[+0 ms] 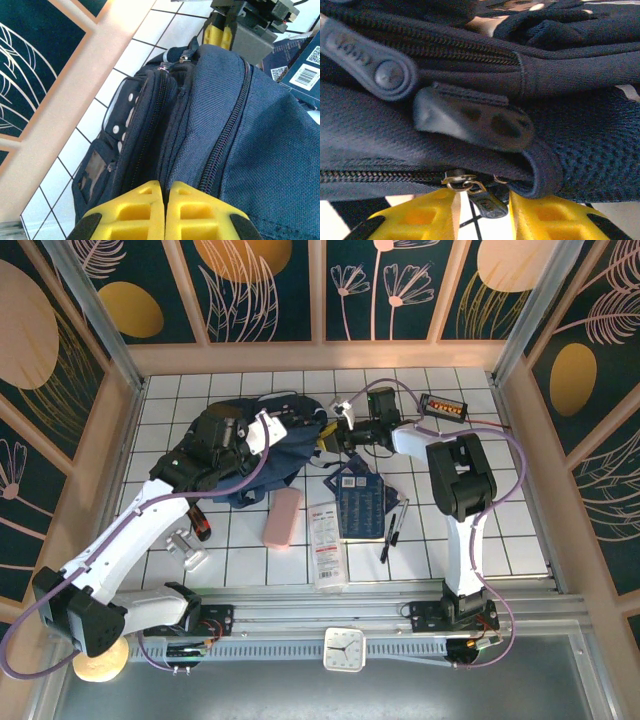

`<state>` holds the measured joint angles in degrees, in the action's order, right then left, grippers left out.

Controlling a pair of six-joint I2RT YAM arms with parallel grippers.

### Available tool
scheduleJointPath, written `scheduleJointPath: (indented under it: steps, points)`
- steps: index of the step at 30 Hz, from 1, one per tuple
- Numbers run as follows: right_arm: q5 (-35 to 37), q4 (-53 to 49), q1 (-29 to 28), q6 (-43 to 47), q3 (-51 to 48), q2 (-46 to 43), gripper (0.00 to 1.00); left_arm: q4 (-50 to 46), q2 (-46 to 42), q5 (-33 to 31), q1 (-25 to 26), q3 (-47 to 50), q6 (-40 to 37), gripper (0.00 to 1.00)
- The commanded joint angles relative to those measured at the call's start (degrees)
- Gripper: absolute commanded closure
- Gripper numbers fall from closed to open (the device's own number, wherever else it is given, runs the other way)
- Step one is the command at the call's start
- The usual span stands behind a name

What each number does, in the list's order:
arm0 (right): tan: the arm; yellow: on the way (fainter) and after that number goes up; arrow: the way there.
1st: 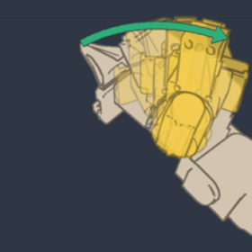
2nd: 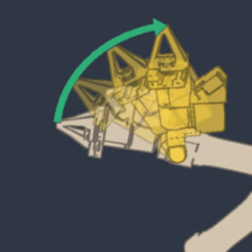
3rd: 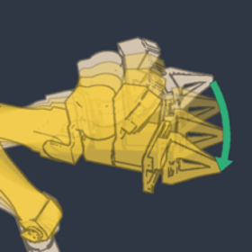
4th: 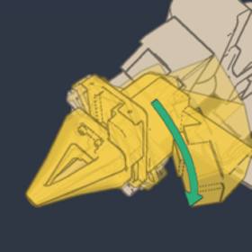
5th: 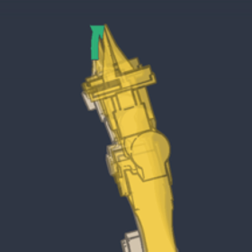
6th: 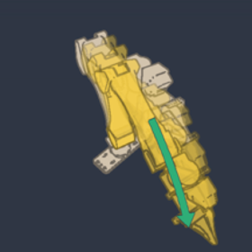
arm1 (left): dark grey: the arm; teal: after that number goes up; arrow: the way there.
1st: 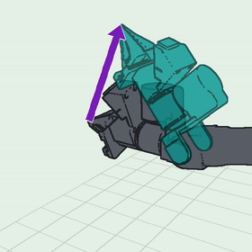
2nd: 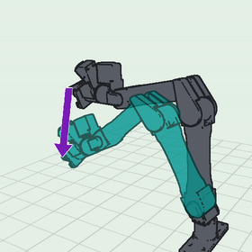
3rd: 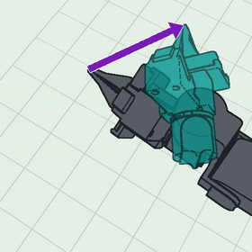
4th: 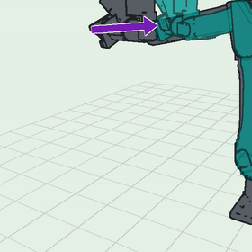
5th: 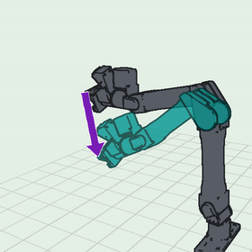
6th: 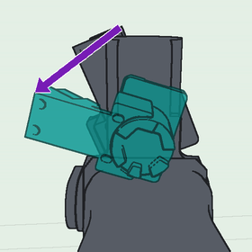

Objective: Pack books, pencil case, and school supplies into a backpack

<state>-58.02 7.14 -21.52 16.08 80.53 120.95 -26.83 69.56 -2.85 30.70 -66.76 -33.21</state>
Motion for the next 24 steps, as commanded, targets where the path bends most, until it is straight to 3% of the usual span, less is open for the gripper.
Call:
scheduleJointPath:
  steps: [1, 5, 6, 13, 20, 24]
  points:
    - [4.1, 3.94, -2.01, -3.46, -0.72, -0.9, 0.78, 6.0, -2.15, 2.24, -0.02, -2.25, 0.49, 1.0]
    - [9.66, 10.34, -3.4, -7.06, -5.76, -3.51, 0.99, 6.24, -2.36, 2.57, -0.02, -2.02, 1.04, 1.0]
    - [10.45, 11.06, -3.59, -7.26, -6.62, -4.11, 1.0, 6.26, -2.42, 2.38, -0.02, -1.89, 0.96, 1.0]
    - [14.51, 8.16, -4.23, -3.58, -12.2, -10.16, 1.0, 6.43, -2.81, -0.26, -0.02, -0.54, 0.82, 1.0]
    - [12.66, 7.0, -4.03, -1.75, -16.63, -14.8, 1.0, 6.13, -2.4, -1.33, -0.11, 1.08, -0.75, 1.0]
    - [7.84, 5.72, -3.88, -1.49, -16.56, -15.94, 1.0, 7.63, -2.31, -0.84, -0.09, 2.14, -0.52, 1.0]
